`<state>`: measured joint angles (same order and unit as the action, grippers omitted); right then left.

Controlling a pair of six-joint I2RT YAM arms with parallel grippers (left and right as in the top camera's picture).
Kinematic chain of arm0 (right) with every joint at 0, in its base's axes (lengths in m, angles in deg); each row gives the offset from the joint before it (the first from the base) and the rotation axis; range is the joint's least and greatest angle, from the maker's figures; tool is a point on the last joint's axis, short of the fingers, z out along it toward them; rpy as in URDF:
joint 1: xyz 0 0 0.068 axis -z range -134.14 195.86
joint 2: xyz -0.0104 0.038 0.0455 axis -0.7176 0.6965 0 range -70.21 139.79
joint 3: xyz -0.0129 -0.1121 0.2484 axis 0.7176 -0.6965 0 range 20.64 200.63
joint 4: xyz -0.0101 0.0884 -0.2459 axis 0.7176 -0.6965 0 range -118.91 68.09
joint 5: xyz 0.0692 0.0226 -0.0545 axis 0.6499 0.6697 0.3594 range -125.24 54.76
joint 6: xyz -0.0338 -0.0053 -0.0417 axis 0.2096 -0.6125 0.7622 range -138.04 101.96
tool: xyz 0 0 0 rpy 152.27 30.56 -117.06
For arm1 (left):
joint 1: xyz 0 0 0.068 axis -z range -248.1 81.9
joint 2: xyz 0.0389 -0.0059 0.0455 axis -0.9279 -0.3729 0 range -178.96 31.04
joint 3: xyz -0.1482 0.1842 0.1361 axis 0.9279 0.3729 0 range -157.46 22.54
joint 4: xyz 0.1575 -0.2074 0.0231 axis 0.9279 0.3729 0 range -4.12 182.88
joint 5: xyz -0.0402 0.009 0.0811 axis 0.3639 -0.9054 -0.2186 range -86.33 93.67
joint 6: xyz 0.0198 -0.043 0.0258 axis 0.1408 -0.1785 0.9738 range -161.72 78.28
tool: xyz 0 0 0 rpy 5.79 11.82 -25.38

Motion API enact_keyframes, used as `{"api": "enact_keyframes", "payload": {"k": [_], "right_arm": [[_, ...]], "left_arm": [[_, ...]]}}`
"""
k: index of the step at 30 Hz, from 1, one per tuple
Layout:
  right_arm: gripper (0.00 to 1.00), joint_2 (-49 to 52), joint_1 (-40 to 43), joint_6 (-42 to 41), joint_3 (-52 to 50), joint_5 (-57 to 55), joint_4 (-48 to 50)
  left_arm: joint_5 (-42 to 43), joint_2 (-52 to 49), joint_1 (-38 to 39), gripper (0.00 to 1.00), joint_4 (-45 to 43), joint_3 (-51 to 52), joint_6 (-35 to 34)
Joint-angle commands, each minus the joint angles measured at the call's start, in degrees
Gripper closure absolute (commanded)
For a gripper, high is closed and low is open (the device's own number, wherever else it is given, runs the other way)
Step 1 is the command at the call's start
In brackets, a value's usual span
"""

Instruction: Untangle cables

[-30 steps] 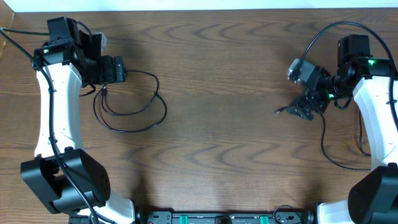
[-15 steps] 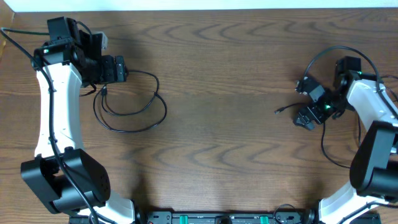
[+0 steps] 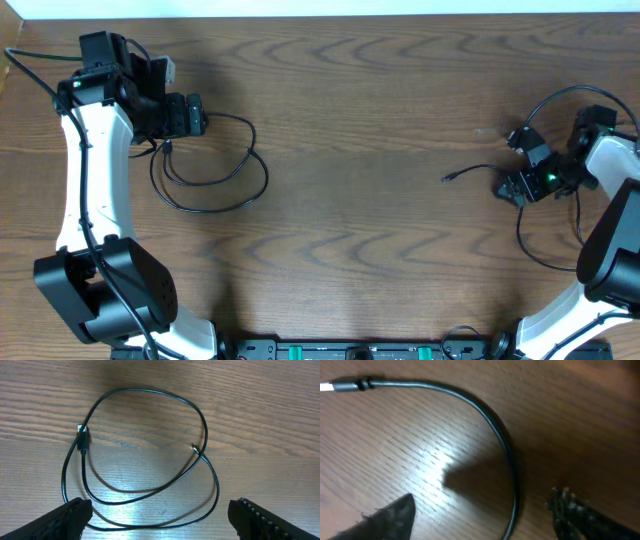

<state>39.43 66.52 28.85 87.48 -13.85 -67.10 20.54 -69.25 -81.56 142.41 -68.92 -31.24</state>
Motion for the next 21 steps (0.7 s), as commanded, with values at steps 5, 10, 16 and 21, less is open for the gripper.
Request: {"api": "enact_keyframes", "payload": {"k": [5,10,16,21], "right_arm": [[0.56,2.1,-0.1,-0.2,-8.6,2.1,6.9],[0.98,2.1,-0.1,-0.7,-12.6,2.8,11.8],[0.99,2.0,-0.4,-4.2,-13.7,6.8,14.6],[0.99,-2.3,-0.5,-3.8,-9.0,20.5,12.4]], "left_arm": [[0.9,0.7,-0.2,0.07,0.0,0.3,-0.3],[0.9,0.7,-0.2,0.07,0.0,0.3,-0.3],[0.9,0.7,-0.2,0.07,0.0,0.3,-0.3],[0.9,0.7,-0.2,0.07,0.0,0.3,-0.3]]}}
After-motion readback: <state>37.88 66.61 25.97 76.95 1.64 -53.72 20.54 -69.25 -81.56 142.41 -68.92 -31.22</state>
